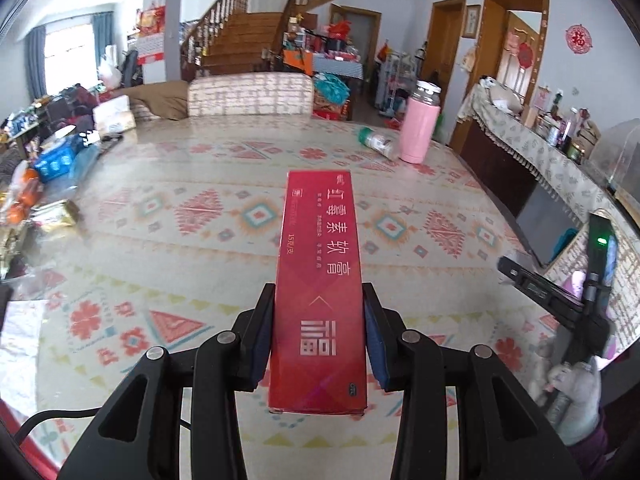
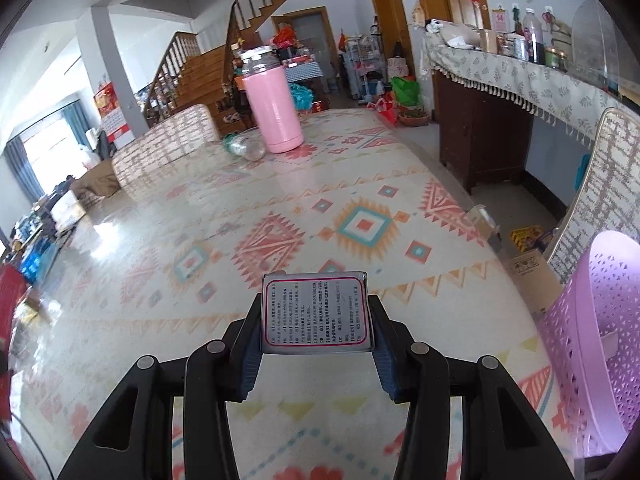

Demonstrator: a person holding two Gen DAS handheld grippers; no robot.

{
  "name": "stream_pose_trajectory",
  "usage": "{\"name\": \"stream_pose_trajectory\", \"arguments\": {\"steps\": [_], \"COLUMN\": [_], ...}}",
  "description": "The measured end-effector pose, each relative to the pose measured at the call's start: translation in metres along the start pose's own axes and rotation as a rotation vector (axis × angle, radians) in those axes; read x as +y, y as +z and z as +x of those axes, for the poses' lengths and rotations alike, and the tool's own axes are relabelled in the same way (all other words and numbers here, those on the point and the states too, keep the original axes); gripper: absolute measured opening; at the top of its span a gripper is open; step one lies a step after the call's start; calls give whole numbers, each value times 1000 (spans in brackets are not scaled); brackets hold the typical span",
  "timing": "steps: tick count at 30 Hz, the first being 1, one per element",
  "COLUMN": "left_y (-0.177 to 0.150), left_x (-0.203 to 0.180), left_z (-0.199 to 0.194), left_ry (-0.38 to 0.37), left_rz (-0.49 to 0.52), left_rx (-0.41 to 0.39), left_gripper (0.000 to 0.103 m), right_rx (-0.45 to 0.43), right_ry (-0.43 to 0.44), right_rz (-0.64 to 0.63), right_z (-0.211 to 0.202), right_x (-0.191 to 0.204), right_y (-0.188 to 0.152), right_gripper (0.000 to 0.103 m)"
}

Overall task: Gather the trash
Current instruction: 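Lift the red ointment box with the left tool while the right lifts the white card box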

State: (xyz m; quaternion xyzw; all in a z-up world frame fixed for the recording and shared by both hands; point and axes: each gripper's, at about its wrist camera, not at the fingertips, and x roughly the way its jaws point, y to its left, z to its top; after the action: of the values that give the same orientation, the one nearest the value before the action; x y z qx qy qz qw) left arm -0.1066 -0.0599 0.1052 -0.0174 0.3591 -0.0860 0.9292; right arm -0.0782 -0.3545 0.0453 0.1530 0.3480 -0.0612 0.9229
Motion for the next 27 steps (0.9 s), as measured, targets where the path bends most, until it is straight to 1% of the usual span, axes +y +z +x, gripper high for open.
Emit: {"name": "stream_pose_trajectory", "arguments": {"steps": [3,8,12,16,21,27], "left_y": [-3,-10,-16,-20,-27,-41], "left_x": [10,16,15,30,52,74], "left_z": [-6,-12,-9,-3,4,27], "left_ry": [19,2,-18,-45,-54,-63], "left_rz": [-3,0,5,-37,-88,-148], "left_rx": [-13,-21,-16,5,36,122], "left_gripper": [39,39,39,39,39,39], "right_rx": [16,-19,-20,-15,1,30], "right_ry": [48,74,103,100,99,116], "right_rz": [-11,-109,-124,-132,-120,-119], "right_z": [-19,-64,-84,-93,-95,-89], "right_x": [9,34,44,49,49,55], "right_y": [-10,-30,-44,-55,-63,-69], "right_gripper": [51,51,51,51,51,51]}}
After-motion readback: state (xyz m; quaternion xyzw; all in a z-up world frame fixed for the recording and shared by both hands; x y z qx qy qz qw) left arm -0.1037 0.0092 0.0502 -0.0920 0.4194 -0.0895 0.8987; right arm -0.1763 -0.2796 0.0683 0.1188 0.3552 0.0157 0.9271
